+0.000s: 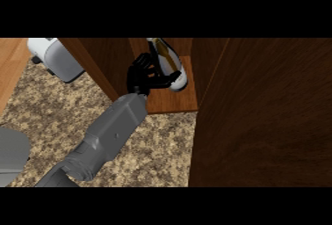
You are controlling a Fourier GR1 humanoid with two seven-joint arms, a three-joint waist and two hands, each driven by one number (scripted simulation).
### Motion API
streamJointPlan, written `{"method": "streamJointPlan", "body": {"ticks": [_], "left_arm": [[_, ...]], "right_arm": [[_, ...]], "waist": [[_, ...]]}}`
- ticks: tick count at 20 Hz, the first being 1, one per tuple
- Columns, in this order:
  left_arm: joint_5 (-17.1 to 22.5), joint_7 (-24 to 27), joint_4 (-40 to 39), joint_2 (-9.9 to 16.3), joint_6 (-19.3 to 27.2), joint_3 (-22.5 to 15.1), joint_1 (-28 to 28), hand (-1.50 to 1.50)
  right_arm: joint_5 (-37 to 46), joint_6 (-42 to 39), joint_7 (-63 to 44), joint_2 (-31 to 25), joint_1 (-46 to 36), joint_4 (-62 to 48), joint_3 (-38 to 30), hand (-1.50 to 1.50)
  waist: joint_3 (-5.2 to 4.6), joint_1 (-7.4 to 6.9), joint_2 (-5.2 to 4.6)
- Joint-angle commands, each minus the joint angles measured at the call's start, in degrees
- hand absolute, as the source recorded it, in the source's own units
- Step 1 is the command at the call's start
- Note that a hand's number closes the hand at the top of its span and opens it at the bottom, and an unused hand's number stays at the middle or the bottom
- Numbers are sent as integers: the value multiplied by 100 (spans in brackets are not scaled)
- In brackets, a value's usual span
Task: Pick up the wine, place it into the cabinet and close the cabinet
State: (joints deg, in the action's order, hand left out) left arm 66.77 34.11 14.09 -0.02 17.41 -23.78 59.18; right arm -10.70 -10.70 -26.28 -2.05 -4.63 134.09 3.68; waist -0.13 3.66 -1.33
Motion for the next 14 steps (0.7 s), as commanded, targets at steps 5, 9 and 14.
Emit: {"method": "streamJointPlan", "body": {"ticks": [5,9,14], "left_arm": [[295,372,124,2,-91,-94,-131,150],[380,147,9,2,-159,-200,-35,150],[560,307,383,2,50,-609,-315,150]], "right_arm": [[39,95,-120,51,-366,-108,120,-150],[0,-136,196,-10,4,-171,75,-150],[-73,-173,384,68,-33,-286,109,-150]], "waist": [[1,137,-14],[8,131,-7],[9,237,-9]]}}
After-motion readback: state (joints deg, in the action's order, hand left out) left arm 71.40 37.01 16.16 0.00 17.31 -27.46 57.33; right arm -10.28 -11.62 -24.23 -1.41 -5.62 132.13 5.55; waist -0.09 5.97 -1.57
